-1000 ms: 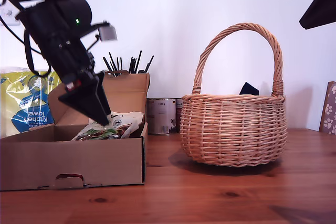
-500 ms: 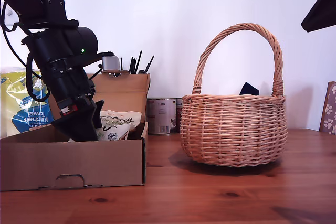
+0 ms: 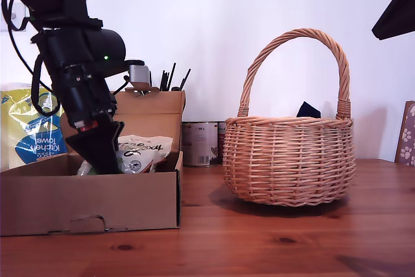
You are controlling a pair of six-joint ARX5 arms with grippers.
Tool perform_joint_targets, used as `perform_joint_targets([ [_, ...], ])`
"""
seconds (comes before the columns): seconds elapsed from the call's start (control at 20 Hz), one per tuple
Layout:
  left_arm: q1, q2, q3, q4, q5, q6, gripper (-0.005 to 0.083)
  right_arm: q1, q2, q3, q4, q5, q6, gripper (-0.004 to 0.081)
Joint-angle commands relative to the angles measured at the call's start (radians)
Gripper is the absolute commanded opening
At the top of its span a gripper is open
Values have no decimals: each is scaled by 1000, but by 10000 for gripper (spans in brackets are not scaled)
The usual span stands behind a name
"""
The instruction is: Move the bags of Easter eggs from the cardboard box on the left into the woven basket on the right side.
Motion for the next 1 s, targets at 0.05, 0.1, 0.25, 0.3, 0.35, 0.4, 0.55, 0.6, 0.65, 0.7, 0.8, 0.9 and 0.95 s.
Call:
perform_joint_targets([
  [0.05, -6, 1, 19, -20, -7, -8, -16, 6, 0, 9, 1, 0, -2, -13],
  [0.1, -9, -22, 23, -19, -7, -15, -20, 6, 0, 9, 1, 0, -2, -13],
  [0.25, -11, -101, 29, -16, -7, -15, -20, 6, 0, 9, 0, 0, -2, -13],
  [0.3, -11, -129, 29, -17, -7, -16, -20, 6, 0, 9, 0, 0, -2, -13],
  [0.35, -11, -157, 29, -16, -7, -24, -20, 6, 0, 9, 0, 0, -2, -13],
  [0.4, -11, -183, 29, -16, -7, -31, -20, 6, 0, 9, -2, 0, -2, -13],
  [0.55, -11, -251, 29, -8, 20, -44, -20, 6, 0, 9, -2, 0, -2, -13],
  [0.6, -12, -270, 29, -1, 66, -68, -20, 6, 0, 9, -3, 0, -2, -13],
  [0.65, -17, -280, 29, 17, 127, -100, -20, 6, 0, 9, -3, 0, -2, -13],
  [0.7, -25, -285, 29, 45, 190, -143, -20, 6, 0, 9, -3, 0, -2, -13],
  [0.8, -53, -282, 29, 129, 311, -237, -20, 6, 0, 9, -3, 0, -2, -13],
  [0.9, -95, -261, 29, 257, 372, -323, -20, 6, 0, 9, -3, 0, -2, -13],
  [0.95, -120, -245, 29, 336, 373, -362, -20, 6, 0, 9, -3, 0, -2, -13],
])
